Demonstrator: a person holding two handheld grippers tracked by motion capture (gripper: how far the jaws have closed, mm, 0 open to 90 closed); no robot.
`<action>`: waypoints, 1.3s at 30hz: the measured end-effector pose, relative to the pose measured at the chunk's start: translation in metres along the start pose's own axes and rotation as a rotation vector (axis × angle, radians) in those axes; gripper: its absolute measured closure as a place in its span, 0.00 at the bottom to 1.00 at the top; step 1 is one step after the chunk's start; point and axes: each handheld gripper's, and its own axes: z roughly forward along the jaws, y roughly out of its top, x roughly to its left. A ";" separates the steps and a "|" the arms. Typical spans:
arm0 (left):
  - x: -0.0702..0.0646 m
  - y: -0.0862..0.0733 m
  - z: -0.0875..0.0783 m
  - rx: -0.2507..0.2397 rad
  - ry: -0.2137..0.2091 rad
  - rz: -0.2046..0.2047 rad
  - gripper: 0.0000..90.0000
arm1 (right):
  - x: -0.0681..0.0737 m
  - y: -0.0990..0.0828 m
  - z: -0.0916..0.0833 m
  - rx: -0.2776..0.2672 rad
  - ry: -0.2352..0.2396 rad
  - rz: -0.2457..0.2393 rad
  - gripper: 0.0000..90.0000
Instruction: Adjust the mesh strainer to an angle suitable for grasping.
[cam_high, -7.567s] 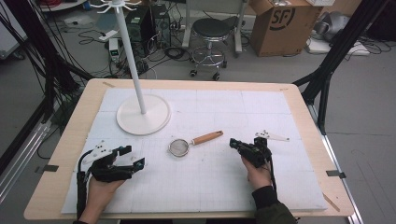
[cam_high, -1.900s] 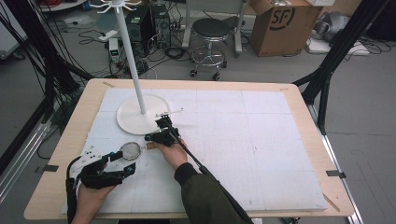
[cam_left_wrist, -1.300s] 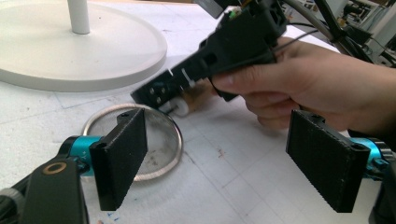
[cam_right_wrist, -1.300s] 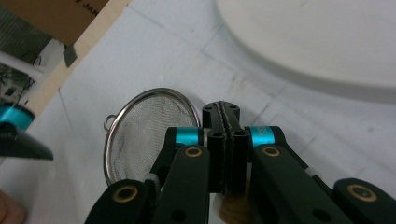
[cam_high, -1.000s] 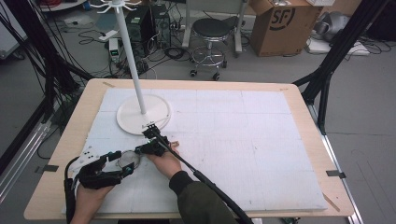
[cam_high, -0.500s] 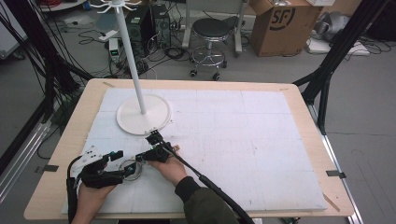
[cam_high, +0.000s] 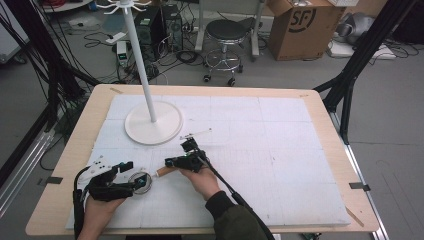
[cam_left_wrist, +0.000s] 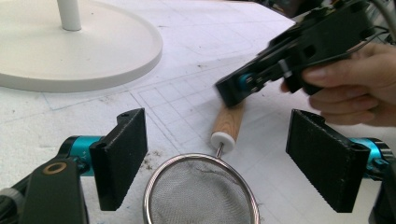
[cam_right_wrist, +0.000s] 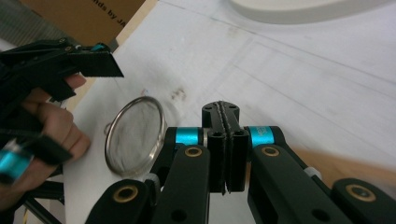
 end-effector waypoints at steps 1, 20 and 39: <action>0.000 0.000 0.000 0.000 0.000 0.000 0.24 | -0.003 -0.003 -0.006 -0.010 -0.002 0.000 1.00; 0.001 0.001 0.002 0.002 -0.003 0.001 0.24 | -0.037 -0.014 -0.024 -0.018 -0.103 0.067 1.00; 0.000 0.001 0.005 0.013 -0.008 0.000 0.24 | -0.037 -0.009 -0.023 -0.043 -0.118 0.045 0.78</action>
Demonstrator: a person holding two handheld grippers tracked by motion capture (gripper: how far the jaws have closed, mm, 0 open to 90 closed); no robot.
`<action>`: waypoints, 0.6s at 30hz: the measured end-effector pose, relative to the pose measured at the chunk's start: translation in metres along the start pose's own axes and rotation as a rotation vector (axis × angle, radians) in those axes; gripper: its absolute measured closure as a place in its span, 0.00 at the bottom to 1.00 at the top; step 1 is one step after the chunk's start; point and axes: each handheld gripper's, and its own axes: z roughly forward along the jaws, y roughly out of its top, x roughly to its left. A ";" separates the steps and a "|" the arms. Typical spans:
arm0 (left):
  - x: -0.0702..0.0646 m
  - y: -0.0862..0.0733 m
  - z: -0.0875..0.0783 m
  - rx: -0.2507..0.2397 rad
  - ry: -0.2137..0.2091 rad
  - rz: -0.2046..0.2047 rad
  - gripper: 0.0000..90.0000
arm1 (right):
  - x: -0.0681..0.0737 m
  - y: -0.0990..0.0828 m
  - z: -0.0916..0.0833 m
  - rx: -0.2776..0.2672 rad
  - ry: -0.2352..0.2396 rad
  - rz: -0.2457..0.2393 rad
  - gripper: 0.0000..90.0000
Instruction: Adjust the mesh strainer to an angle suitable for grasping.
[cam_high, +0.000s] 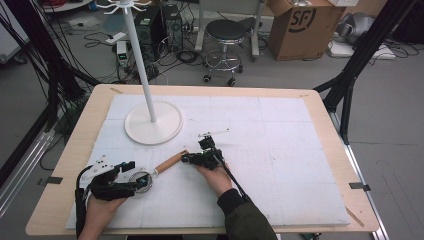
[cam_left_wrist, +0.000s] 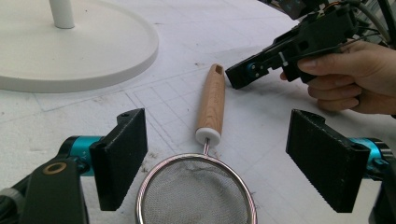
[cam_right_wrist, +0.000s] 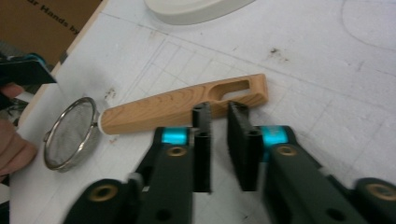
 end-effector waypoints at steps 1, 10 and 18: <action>0.000 0.000 0.000 0.001 -0.001 0.002 0.24 | 0.000 0.000 0.000 0.000 0.000 0.000 0.78; -0.001 0.000 0.001 0.006 -0.005 0.009 0.24 | 0.003 -0.004 -0.016 -0.032 0.015 -0.032 0.44; -0.006 0.003 0.008 0.034 -0.002 0.045 0.24 | -0.007 -0.018 -0.050 -0.089 -0.010 -0.052 0.30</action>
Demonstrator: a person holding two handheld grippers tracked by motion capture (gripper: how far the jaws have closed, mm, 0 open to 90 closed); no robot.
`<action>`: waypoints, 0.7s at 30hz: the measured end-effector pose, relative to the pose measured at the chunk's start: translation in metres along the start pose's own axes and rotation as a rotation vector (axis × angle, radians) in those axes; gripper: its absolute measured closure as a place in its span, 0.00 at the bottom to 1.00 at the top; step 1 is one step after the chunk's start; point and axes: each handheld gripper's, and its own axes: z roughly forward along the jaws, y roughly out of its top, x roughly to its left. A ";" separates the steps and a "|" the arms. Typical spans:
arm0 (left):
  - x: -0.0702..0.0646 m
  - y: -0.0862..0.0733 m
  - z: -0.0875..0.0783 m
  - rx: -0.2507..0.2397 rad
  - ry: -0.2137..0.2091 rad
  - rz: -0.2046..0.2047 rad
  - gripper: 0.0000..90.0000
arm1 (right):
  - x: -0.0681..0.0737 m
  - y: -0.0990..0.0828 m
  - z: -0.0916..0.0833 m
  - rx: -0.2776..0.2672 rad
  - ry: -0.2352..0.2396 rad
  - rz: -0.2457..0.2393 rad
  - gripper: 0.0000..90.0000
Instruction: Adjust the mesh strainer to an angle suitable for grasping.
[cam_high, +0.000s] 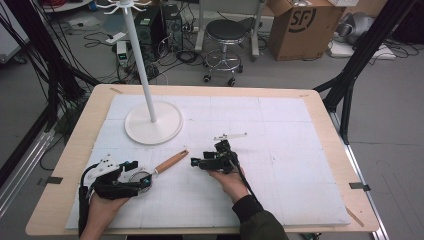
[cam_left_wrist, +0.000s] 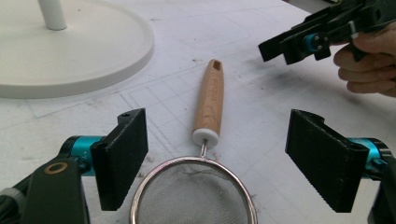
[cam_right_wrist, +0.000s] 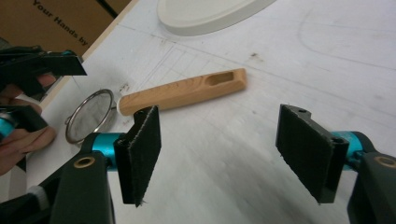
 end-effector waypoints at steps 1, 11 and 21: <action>-0.001 0.000 0.001 0.003 -0.002 0.003 0.24 | -0.001 -0.001 -0.005 -0.001 -0.004 -0.004 0.30; -0.003 -0.001 0.005 0.025 0.004 0.020 0.24 | 0.000 -0.016 -0.052 -0.088 -0.018 -0.068 0.28; -0.008 0.009 0.000 0.001 0.023 0.064 0.24 | -0.008 -0.036 -0.081 -0.130 -0.021 -0.049 0.25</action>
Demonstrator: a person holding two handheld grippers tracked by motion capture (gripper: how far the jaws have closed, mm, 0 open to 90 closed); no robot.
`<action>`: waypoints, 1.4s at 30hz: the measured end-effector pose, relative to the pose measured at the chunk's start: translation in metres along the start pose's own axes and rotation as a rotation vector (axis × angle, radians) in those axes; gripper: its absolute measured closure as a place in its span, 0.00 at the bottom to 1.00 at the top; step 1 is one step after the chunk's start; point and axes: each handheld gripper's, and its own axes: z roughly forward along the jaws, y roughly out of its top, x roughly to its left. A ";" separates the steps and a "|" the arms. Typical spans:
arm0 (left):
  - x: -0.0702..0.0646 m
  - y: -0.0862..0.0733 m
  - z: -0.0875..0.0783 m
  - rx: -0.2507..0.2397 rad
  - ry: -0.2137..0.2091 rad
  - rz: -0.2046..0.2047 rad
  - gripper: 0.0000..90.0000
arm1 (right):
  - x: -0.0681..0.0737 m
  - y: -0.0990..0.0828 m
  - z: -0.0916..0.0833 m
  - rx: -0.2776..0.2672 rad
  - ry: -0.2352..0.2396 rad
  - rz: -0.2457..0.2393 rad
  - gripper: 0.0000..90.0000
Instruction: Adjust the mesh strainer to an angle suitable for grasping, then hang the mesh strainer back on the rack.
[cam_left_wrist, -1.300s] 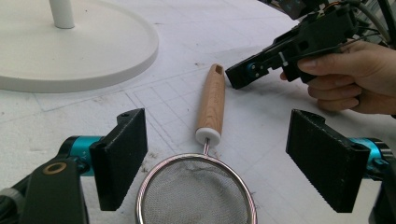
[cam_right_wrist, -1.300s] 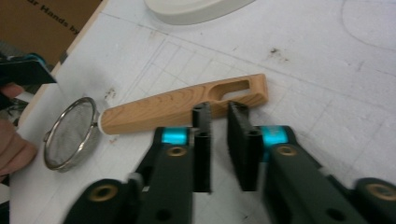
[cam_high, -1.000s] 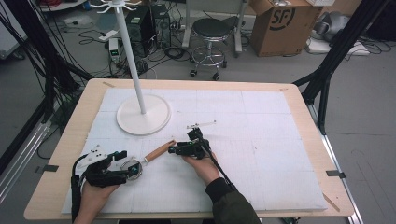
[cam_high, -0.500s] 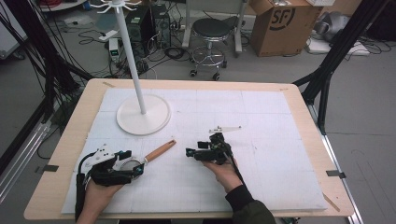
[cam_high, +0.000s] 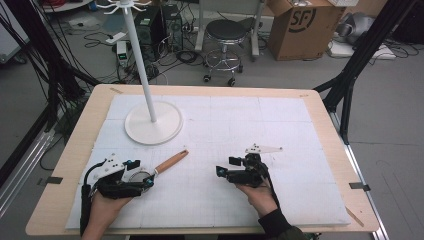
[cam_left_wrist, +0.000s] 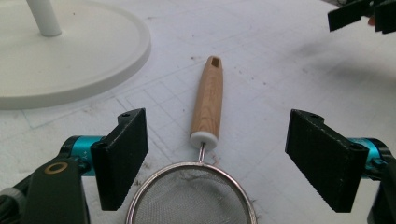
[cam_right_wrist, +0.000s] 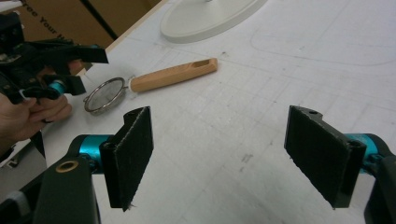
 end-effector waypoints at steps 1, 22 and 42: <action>-0.001 0.002 -0.001 -0.005 -0.001 0.004 0.24 | -0.002 -0.002 -0.005 -0.015 -0.005 0.006 0.24; -0.006 0.007 0.012 0.000 -0.058 0.009 0.24 | -0.008 -0.022 -0.064 -0.135 -0.077 0.000 0.17; -0.008 0.016 0.022 0.059 -0.064 -0.001 0.25 | -0.013 -0.022 -0.060 -0.127 -0.062 0.027 0.17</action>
